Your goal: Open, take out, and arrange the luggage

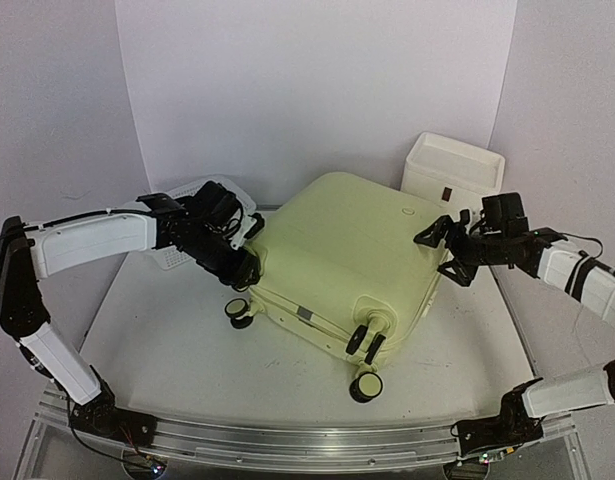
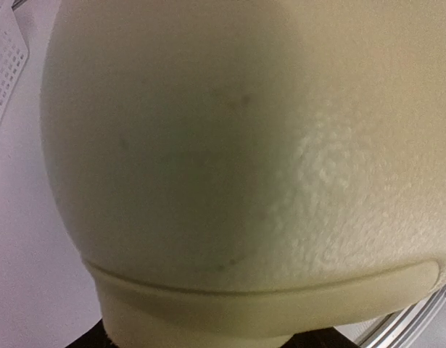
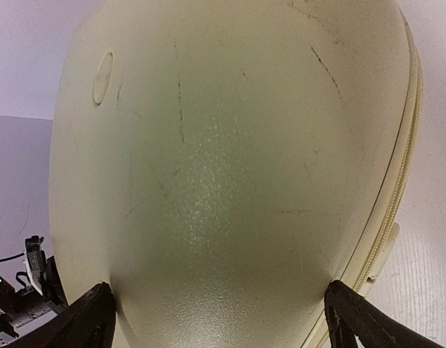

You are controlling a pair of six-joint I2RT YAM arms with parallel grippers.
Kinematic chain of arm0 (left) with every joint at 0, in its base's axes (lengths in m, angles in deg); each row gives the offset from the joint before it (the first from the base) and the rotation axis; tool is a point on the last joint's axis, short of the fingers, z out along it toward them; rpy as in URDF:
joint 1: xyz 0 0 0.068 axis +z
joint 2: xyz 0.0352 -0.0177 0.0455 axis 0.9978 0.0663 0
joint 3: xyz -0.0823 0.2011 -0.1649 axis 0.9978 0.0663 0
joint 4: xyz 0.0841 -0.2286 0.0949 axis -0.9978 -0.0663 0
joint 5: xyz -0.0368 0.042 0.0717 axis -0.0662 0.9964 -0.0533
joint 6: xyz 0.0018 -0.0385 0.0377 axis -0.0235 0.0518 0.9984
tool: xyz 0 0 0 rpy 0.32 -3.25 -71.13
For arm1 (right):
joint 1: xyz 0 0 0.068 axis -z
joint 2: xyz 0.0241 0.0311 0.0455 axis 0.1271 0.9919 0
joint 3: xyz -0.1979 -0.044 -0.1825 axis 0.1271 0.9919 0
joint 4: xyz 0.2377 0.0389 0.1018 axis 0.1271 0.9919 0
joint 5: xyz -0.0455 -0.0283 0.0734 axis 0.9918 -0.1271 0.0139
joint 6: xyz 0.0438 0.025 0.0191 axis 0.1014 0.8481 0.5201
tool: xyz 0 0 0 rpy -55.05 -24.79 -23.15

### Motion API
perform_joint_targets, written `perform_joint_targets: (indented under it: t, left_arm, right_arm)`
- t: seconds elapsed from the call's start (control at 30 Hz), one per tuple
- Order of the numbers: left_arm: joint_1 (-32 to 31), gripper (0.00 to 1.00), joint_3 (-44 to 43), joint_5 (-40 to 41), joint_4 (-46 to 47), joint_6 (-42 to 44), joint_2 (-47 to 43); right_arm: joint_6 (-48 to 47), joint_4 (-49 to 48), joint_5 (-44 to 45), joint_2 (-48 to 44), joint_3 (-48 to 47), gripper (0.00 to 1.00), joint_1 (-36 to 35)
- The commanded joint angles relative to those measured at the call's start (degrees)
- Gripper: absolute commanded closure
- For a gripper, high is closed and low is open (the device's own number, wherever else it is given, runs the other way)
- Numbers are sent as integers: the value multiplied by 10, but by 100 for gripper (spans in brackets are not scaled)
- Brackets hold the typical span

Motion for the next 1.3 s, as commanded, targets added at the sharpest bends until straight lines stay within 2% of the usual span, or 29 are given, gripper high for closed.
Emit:
perform_joint_targets:
  t: [0.0,0.17,0.33,0.4,0.6,0.73,0.87,0.97,1.13,1.27]
  left_arm:
    - [1,48,15,-66,20,-26,-21]
    - [-22,47,36,-174,35,-127,-51]
    - [-137,44,-12,-139,60,-177,-12]
    - [-164,42,-39,-131,74,-203,21]
    - [-187,25,-73,-95,103,-228,51]
    - [-187,16,-46,-62,99,-203,4]
    - [-174,13,-23,-56,43,-183,-71]
    - [-147,13,-1,-58,17,-178,-140]
    - [-43,14,56,-86,14,-174,-221]
    - [19,16,81,-86,14,-157,-236]
  right_arm:
    - [-55,-33,-11,91,-73,2,-17]
    - [-128,-28,7,186,-169,2,-18]
    - [-175,11,35,283,-279,2,-19]
    - [-187,44,64,308,-319,2,-19]
    - [-234,132,196,270,-351,2,-19]
    - [-260,174,267,202,-337,2,-19]
    - [-271,232,298,146,-346,2,-57]
    - [-247,259,280,119,-345,2,-109]
    - [-183,276,290,106,-333,2,-235]
    - [-128,283,332,145,-355,2,-360]
